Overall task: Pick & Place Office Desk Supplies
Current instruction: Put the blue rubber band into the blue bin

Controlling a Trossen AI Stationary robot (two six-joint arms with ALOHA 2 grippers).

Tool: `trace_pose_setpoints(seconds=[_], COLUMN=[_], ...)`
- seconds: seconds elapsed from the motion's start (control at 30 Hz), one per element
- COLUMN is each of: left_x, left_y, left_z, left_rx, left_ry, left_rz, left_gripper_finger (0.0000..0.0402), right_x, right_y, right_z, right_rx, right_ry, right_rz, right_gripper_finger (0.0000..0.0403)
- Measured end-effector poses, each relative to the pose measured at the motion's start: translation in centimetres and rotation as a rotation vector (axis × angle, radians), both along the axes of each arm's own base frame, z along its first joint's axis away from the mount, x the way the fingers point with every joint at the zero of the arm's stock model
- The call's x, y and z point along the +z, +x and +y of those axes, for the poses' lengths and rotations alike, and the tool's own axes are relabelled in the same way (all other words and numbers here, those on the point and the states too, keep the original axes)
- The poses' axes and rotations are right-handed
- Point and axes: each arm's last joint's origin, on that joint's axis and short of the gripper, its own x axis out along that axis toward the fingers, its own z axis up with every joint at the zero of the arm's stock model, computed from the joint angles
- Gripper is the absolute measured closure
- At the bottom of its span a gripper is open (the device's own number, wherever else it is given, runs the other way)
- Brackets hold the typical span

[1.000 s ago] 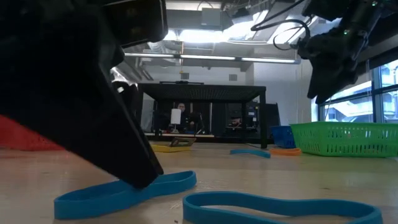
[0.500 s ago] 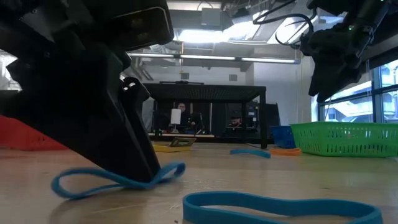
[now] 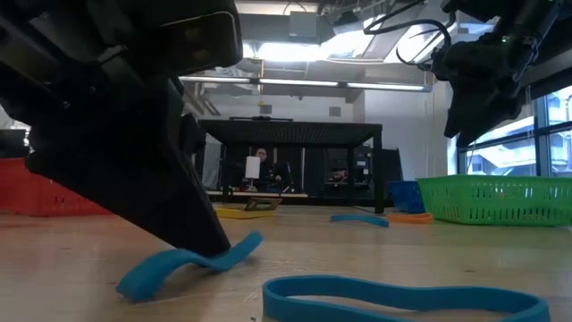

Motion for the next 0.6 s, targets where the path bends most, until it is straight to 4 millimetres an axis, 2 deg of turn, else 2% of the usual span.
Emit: trace_pose_setpoints(seconds=[0.37, 0.6], left_x=[0.8, 1.3], left_y=[1.4, 2.1], left_z=[0.6, 1.6], left_rx=[0.083, 0.113], left_ry=[0.034, -0.016], left_rz=[-0.166, -0.172], left_gripper_finger=[0.0401, 0.04], right_x=[0.0, 0.0], right_y=[0.0, 0.0], right_z=[0.0, 0.1], right_rx=[0.004, 0.015], right_ry=[0.001, 0.023], right_rz=[-0.004, -0.002], right_gripper_finger=[0.0124, 0.0124])
